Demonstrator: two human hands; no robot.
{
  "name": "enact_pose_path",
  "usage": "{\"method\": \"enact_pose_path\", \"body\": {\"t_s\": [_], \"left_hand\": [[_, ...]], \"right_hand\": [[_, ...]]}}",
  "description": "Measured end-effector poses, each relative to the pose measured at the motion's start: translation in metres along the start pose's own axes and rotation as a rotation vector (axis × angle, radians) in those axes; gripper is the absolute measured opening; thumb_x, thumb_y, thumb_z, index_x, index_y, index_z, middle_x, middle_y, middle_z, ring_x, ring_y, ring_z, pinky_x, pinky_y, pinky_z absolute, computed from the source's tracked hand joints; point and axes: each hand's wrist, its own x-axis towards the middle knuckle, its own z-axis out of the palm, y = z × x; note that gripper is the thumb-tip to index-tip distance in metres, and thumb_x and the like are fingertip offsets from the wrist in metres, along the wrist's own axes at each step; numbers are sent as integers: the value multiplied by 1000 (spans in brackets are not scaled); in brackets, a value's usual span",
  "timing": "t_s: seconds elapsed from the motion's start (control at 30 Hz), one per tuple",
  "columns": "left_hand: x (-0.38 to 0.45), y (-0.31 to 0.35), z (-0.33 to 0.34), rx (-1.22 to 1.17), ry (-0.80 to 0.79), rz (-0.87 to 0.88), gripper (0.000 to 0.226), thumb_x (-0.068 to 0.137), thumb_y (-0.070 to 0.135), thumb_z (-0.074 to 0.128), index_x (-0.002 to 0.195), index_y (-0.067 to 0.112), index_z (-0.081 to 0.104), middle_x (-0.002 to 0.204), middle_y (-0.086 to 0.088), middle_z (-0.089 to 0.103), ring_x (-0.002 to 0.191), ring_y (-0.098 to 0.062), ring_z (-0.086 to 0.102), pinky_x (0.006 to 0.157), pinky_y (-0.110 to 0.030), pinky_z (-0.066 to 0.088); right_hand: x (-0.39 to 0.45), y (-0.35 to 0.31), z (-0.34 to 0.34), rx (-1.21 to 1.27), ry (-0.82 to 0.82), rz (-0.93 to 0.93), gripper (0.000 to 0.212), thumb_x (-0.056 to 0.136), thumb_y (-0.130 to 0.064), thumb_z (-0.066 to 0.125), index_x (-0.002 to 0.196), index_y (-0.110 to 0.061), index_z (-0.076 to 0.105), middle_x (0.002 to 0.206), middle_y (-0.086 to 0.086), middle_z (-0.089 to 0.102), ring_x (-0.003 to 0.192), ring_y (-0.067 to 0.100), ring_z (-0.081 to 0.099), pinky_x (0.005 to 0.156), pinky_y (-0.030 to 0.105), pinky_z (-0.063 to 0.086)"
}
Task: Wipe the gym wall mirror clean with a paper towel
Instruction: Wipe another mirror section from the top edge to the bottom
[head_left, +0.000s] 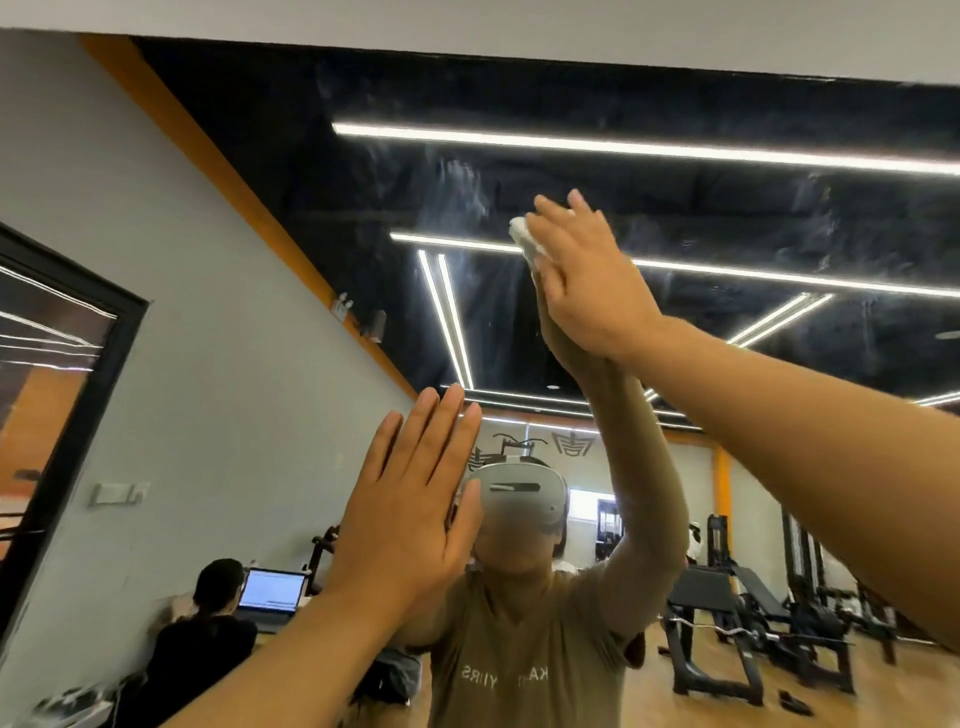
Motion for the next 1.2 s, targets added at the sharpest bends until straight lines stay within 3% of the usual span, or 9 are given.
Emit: {"method": "enact_pose_path", "body": {"t_s": [0.13, 0.27, 0.57, 0.63, 0.8, 0.97, 1.07, 1.2], "left_hand": [[0, 0, 3, -7, 21, -2, 61, 104, 40, 24, 158, 11, 23, 166, -9, 18, 154, -25, 14, 123, -43, 10], [1, 1, 2, -24, 15, -3, 61, 105, 42, 21, 157, 10, 23, 165, -10, 20, 153, -26, 15, 121, -43, 11], [0, -1, -1, -31, 11, 9, 61, 107, 45, 12, 159, 14, 18, 166, -8, 18, 154, -25, 13, 122, -42, 10], [-1, -1, 0, -28, 18, 19, 60, 107, 42, 17, 159, 13, 18, 167, -8, 17, 154, -25, 13, 122, -42, 10], [-2, -1, -2, -27, 35, 26, 62, 103, 38, 27, 159, 13, 19, 167, -5, 14, 155, -23, 10, 124, -41, 8], [-2, -1, -3, -19, 46, 22, 62, 103, 38, 27, 160, 13, 19, 168, -3, 11, 155, -21, 8, 125, -37, 5], [-1, -1, -4, -14, 39, 19, 63, 102, 36, 30, 159, 13, 19, 168, -3, 10, 155, -21, 8, 125, -37, 4], [-1, 1, -6, 17, 8, 0, 63, 102, 37, 28, 159, 12, 20, 168, -4, 12, 155, -22, 10, 125, -38, 6]], "right_hand": [[-69, -20, 7, -4, -194, -317, 45, 105, -22, 40, 149, -15, 44, 158, 5, 37, 152, 27, 16, 122, 35, 4], [-120, -30, 13, 25, -308, -393, 49, 104, -28, 36, 150, -14, 44, 157, 4, 40, 152, 26, 18, 124, 32, 3], [-126, 0, 9, -87, -289, -609, 47, 102, -23, 44, 148, -12, 44, 156, 10, 40, 149, 28, 26, 126, 36, 14], [-113, 11, 1, -118, -303, -582, 48, 102, -26, 41, 148, -14, 44, 158, 8, 37, 150, 26, 25, 125, 38, 15], [-53, 62, -32, -138, -206, -269, 54, 102, -38, 32, 151, -19, 39, 161, 3, 31, 151, 23, 21, 123, 47, 20], [-17, 93, -48, -46, 32, 176, 48, 107, -22, 39, 155, -15, 33, 165, 3, 21, 154, 22, 11, 125, 44, 15], [-25, 87, -40, 9, 84, 201, 47, 107, -20, 39, 154, -11, 34, 163, 4, 26, 154, 24, 9, 125, 44, 12], [-64, 76, -41, 8, -20, 34, 48, 106, -26, 43, 152, -14, 37, 161, 2, 32, 154, 21, 9, 122, 42, 13]]}}
